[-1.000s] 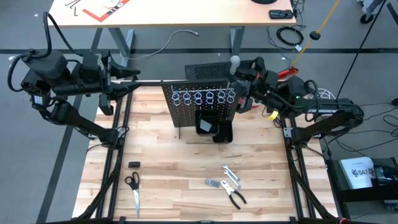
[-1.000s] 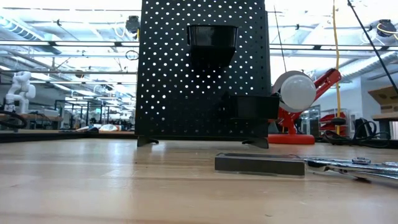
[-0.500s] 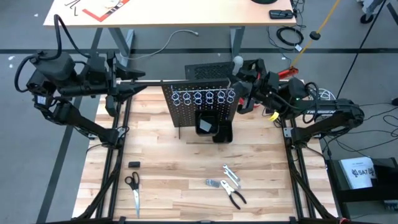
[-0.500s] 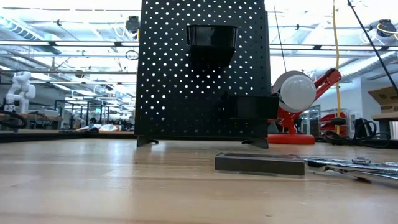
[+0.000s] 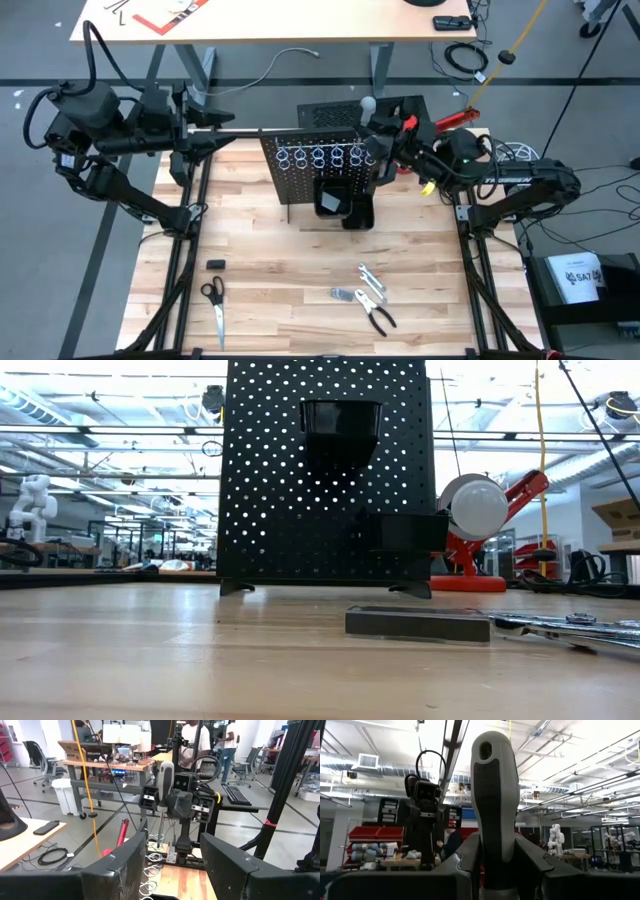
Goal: Hang tools onto peg board
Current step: Hang the screwdriver on the pegboard
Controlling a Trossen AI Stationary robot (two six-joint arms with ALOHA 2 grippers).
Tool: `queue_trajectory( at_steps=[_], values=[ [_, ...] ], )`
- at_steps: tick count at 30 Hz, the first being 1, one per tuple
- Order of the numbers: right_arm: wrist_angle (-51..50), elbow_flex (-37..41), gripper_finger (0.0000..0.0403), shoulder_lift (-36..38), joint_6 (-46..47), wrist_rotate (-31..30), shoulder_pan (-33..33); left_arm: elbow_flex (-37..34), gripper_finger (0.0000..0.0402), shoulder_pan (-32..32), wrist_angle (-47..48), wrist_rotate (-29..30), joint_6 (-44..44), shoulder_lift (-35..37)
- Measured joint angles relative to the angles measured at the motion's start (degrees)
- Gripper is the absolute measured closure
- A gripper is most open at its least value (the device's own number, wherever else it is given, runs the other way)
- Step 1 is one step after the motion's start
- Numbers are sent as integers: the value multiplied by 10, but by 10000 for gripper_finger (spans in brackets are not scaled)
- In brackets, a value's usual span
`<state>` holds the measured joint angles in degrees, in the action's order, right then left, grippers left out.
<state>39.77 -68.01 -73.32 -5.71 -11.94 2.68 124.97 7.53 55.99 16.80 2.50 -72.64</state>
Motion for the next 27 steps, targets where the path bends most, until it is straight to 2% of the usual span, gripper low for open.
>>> queue_trajectory(
  at_steps=[16,20,27],
  values=[
    [-68,1,329,-4,6,-16,8,0,203,0,0,0,0,0],
    [-55,20,329,-4,19,-18,8,0,203,0,0,0,0,0],
    [25,65,329,0,13,-10,8,0,203,0,0,0,-1,0]
  ],
)
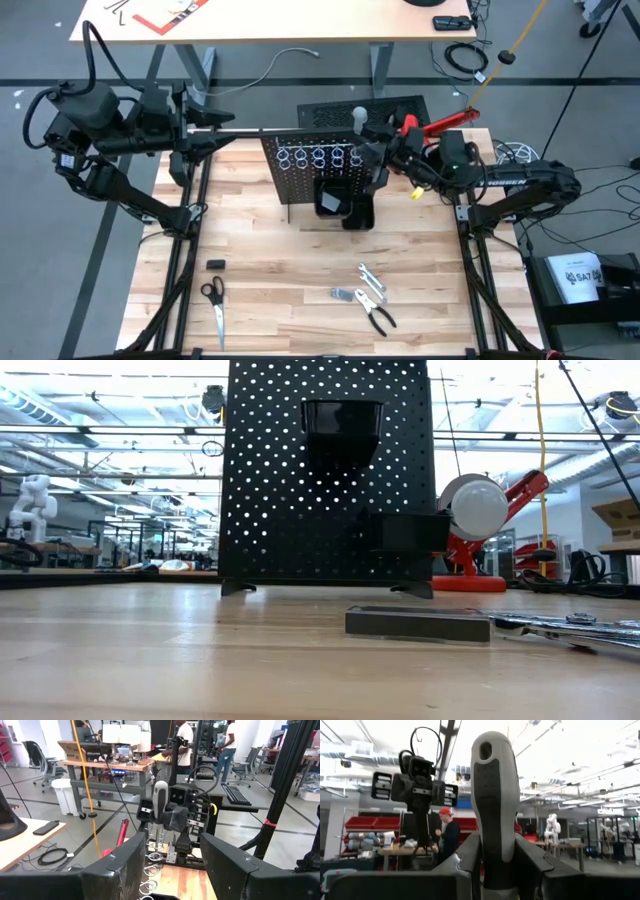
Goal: Hang tools onto peg board
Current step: Hang the screwdriver on the pegboard
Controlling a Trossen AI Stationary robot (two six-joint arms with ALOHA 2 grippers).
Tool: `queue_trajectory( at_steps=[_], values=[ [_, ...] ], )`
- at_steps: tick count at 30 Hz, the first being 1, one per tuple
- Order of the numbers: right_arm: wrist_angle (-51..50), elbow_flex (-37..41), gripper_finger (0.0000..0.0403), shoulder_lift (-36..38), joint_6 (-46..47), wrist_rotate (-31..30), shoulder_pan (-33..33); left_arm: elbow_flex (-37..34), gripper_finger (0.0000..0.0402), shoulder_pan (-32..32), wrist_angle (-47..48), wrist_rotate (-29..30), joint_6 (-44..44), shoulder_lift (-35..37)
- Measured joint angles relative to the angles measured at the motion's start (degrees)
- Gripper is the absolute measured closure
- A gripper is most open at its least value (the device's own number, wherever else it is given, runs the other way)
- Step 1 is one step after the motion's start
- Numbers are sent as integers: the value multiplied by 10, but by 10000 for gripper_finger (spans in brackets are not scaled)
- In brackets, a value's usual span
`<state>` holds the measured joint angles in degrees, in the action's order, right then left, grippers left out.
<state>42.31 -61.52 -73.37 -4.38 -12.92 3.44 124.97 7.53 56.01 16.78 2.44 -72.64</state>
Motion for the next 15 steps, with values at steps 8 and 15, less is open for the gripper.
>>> queue_trajectory(
  at_steps=[8,15],
  values=[
    [2,12,329,1,6,-1,0,0,203,0,0,0,-2,0],
    [-8,13,324,0,10,-3,0,0,203,0,0,0,-2,0]
  ],
)
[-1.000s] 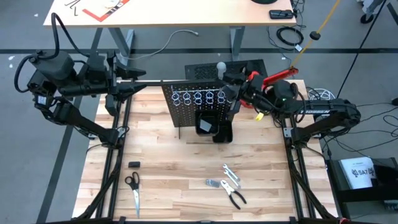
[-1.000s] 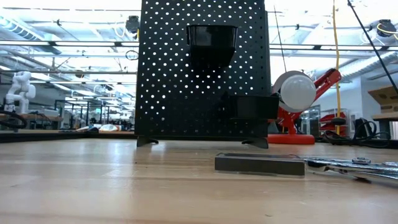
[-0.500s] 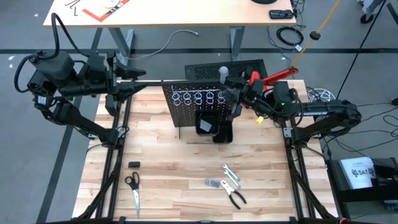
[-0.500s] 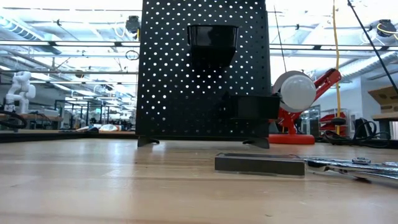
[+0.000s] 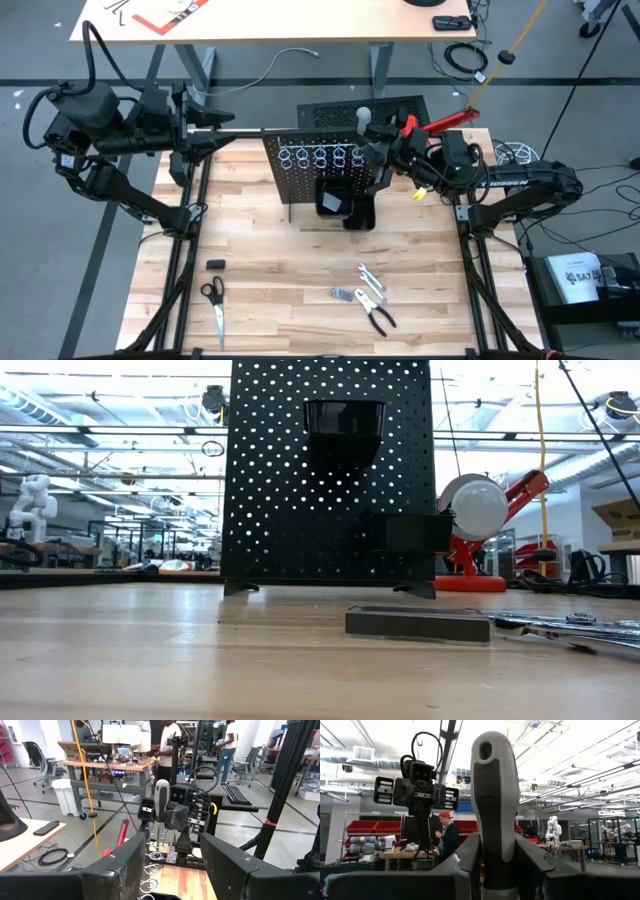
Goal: Hang tools onto peg board
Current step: Hang the screwdriver on the pegboard
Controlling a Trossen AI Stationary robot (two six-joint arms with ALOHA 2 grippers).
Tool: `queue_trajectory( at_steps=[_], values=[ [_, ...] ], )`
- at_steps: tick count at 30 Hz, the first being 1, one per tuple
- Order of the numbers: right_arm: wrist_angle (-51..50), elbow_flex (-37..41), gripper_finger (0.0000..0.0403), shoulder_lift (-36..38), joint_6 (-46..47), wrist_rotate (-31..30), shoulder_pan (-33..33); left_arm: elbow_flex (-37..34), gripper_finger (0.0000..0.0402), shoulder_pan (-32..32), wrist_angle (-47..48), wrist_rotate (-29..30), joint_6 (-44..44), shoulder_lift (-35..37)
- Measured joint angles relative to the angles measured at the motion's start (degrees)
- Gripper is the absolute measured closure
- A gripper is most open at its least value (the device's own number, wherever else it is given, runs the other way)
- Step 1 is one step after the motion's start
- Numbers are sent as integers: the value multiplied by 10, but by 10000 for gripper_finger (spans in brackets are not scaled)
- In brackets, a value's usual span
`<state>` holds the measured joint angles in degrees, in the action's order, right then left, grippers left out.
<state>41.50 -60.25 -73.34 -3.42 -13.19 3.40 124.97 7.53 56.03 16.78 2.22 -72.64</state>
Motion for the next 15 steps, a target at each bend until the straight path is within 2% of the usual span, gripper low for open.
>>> queue_trajectory(
  at_steps=[8,15],
  values=[
    [2,1,311,-1,0,-4,0,0,203,0,0,0,0,0],
    [2,-7,238,-1,4,-8,0,0,203,0,0,0,0,0]
  ],
)
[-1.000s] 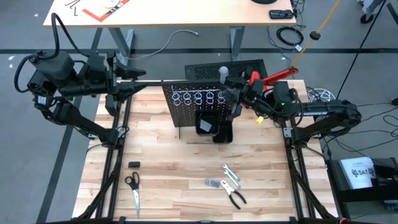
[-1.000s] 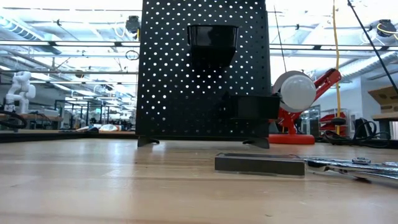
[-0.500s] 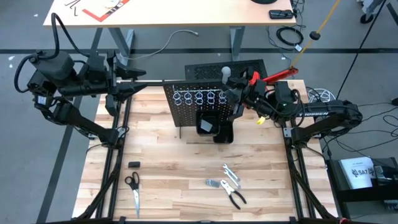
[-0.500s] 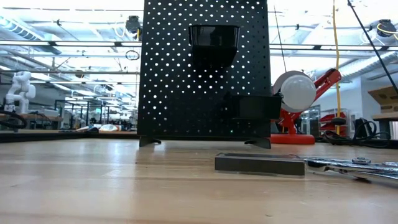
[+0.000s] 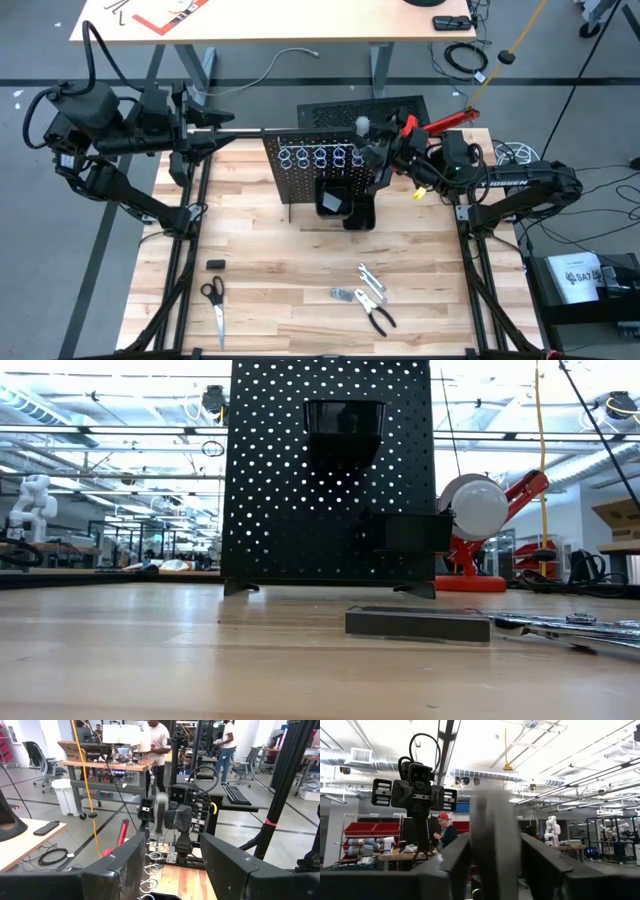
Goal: Hang tools onto peg board
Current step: Hang the screwdriver on the pegboard, then hang the pliers on the pegboard
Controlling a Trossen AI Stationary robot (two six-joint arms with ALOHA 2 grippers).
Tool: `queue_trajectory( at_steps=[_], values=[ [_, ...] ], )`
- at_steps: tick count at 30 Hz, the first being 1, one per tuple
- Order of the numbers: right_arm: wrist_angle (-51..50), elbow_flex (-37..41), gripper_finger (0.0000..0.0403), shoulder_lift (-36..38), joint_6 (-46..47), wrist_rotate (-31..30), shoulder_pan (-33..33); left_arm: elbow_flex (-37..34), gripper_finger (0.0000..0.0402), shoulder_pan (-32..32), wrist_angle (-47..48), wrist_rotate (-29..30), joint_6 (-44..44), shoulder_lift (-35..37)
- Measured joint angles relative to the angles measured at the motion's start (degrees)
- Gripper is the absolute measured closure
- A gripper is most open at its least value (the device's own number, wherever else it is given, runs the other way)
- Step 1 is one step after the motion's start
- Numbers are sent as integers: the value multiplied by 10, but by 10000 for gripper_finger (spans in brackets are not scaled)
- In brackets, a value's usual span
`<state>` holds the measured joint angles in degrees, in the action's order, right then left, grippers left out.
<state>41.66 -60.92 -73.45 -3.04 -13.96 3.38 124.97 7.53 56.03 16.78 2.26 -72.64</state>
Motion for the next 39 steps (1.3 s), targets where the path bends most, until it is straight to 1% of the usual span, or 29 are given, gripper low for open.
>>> queue_trajectory(
  at_steps=[4,8,16,19,26,33,39],
  values=[
    [-1,-4,200,0,2,-3,0,0,203,0,0,0,0,0],
    [-8,-11,184,1,0,-5,0,0,203,0,0,0,0,0],
    [-38,-38,182,-1,3,3,-1,0,203,0,0,0,2,0],
    [-52,-62,181,-1,1,18,-5,0,203,0,0,0,2,0],
    [-121,-127,181,0,-46,21,-28,0,203,0,0,0,1,0],
    [-154,-162,181,12,-119,23,-73,0,203,0,3,0,2,0],
    [-259,-165,181,41,-170,52,-127,0,203,0,6,0,1,0]
  ],
)
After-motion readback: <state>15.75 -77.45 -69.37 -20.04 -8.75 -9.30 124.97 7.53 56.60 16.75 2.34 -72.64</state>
